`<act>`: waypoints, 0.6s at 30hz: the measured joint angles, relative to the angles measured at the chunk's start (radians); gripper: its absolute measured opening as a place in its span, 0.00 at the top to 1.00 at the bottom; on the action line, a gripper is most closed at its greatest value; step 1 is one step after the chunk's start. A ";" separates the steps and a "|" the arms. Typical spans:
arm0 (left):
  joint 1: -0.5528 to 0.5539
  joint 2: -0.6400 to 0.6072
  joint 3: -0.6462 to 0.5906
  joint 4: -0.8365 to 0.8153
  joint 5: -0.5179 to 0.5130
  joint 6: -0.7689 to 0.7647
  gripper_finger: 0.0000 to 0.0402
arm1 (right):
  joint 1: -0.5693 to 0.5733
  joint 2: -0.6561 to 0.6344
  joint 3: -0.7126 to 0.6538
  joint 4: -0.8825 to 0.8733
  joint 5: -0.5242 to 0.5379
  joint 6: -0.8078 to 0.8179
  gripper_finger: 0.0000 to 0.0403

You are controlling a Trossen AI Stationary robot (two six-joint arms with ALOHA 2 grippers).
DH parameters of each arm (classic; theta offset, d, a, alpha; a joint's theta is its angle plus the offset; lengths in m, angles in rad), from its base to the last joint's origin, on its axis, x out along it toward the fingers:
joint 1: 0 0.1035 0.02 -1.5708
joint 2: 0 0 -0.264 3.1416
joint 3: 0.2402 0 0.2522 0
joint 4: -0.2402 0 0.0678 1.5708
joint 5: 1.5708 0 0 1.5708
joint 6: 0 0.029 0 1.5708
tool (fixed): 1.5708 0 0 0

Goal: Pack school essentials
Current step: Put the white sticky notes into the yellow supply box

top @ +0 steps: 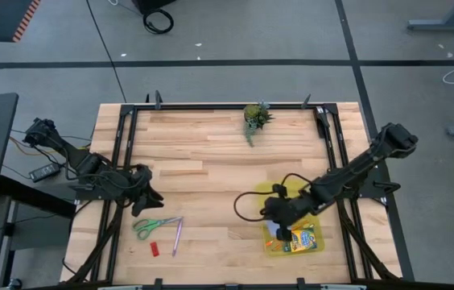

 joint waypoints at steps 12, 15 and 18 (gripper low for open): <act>0.000 0.005 0.000 0.007 -0.021 -0.008 0.57 | 0.133 0.050 -0.027 0.104 0.220 0.237 0.99; 0.000 0.013 0.000 0.005 -0.021 -0.008 0.57 | 0.156 0.082 -0.050 0.180 0.220 0.273 0.99; 0.000 0.018 0.000 0.004 -0.021 -0.013 0.57 | 0.186 0.115 -0.070 0.229 0.218 0.317 0.99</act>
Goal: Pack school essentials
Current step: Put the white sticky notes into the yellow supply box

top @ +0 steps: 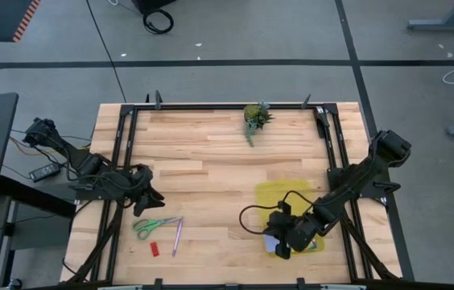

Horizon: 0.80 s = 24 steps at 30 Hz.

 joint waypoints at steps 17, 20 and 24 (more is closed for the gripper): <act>0.000 0.007 0.000 0.016 0.020 -0.014 0.57 | 0.041 0.072 -0.003 -0.047 0.092 0.113 0.99; 0.000 0.007 0.000 0.016 0.020 -0.014 0.57 | 0.052 0.072 -0.007 -0.044 0.102 0.118 0.99; 0.000 0.007 0.000 0.017 0.021 -0.014 0.57 | 0.070 0.072 -0.034 -0.052 0.099 0.138 0.99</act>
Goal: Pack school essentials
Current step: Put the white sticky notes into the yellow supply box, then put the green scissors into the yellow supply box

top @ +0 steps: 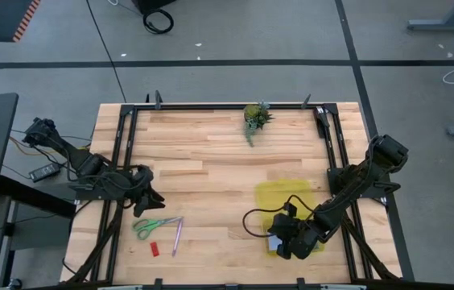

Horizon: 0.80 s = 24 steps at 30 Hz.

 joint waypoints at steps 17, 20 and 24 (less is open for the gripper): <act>0.000 0.000 0.000 0.008 0.003 0.000 0.57 | 0.014 -0.002 -0.032 0.028 -0.073 -0.032 0.86; 0.000 0.000 0.000 0.005 0.003 0.001 0.57 | 0.010 -0.002 -0.031 0.030 -0.104 -0.032 0.80; 0.000 0.009 0.000 -0.042 0.003 0.001 0.57 | -0.013 -0.002 -0.011 0.030 -0.141 -0.036 0.74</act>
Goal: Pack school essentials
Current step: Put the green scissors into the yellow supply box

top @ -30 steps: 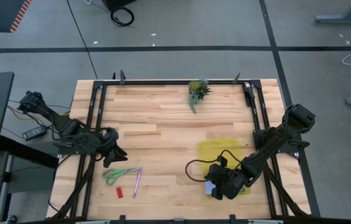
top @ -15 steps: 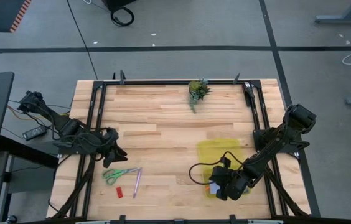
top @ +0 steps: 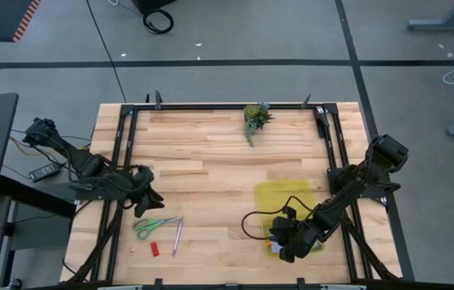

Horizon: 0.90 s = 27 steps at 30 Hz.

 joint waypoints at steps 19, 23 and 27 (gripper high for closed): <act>-0.044 0.354 0.000 -0.099 0.146 0.027 0.57 | -0.134 -0.226 0.031 -0.103 0.026 -0.214 0.70; -0.070 0.439 0.000 -0.098 0.206 0.019 0.55 | -0.173 -0.262 0.032 -0.111 0.049 -0.256 0.70; -0.098 0.505 0.010 -0.109 0.225 -0.001 0.49 | -0.202 -0.275 0.032 -0.111 0.045 -0.276 0.70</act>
